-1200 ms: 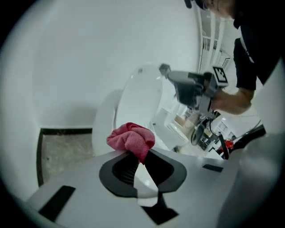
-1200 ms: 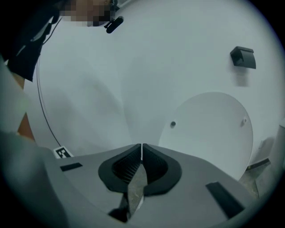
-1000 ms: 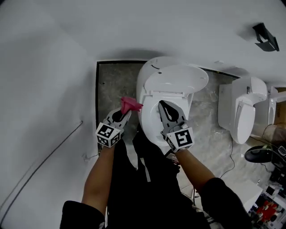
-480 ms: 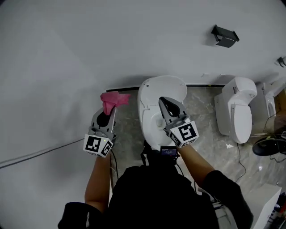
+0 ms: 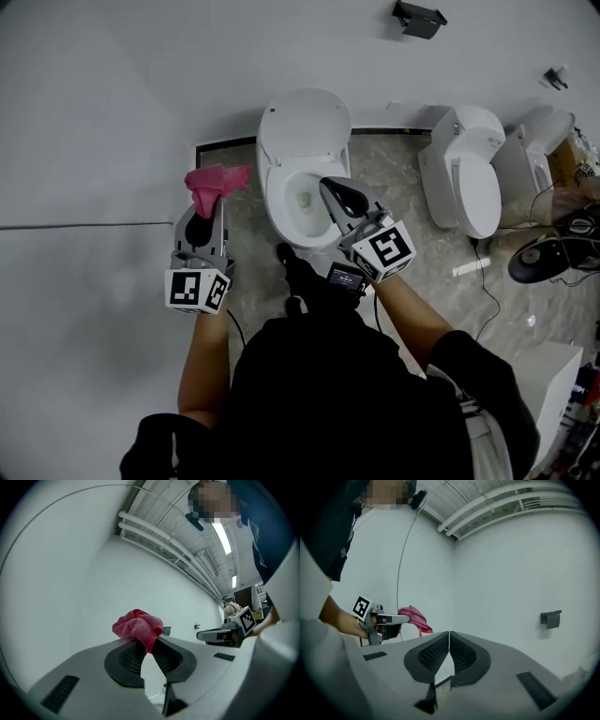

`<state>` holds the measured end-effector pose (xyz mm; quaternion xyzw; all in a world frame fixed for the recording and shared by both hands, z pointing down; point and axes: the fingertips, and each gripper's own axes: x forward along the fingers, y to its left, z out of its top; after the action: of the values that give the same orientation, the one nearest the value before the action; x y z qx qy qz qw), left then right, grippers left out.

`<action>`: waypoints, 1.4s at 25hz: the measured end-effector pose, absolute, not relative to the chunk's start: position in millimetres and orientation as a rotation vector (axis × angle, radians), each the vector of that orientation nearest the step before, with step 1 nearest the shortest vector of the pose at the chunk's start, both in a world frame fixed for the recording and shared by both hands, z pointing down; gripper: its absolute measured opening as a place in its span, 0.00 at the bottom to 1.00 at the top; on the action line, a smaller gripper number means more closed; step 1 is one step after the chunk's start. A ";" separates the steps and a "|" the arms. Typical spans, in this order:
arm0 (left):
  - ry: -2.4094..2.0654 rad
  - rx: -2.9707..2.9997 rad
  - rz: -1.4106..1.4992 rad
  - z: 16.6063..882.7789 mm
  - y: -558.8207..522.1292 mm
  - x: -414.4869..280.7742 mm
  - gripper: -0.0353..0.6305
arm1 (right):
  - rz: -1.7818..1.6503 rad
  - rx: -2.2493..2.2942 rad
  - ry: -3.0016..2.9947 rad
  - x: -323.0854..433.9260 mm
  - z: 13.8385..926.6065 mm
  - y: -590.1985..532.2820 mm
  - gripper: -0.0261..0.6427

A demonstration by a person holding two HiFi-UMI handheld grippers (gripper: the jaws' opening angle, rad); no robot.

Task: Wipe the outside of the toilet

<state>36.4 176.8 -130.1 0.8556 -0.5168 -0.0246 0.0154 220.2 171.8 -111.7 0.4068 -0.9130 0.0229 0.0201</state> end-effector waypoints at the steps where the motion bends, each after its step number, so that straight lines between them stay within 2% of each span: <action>1: -1.596 2.664 -0.075 -131.4 190.0 43.5 0.14 | 0.076 1.269 -2.821 228.2 -111.9 184.3 0.09; 13: -1.554 2.720 -0.062 -142.8 304.0 116.0 0.14 | 0.099 1.378 -2.803 322.5 -109.4 293.9 0.09; 26: -1.485 2.667 0.106 -91.5 452.7 263.6 0.14 | 0.268 1.504 -2.774 484.2 -74.9 432.4 0.09; 35: -1.436 2.616 0.240 -65.9 525.5 295.9 0.14 | 0.314 1.423 -2.760 503.8 -47.4 495.3 0.09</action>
<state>295.9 525.5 -65.9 0.8714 -0.4783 0.0801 0.0741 503.8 495.3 -47.4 0.4561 -0.8842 0.1007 0.0103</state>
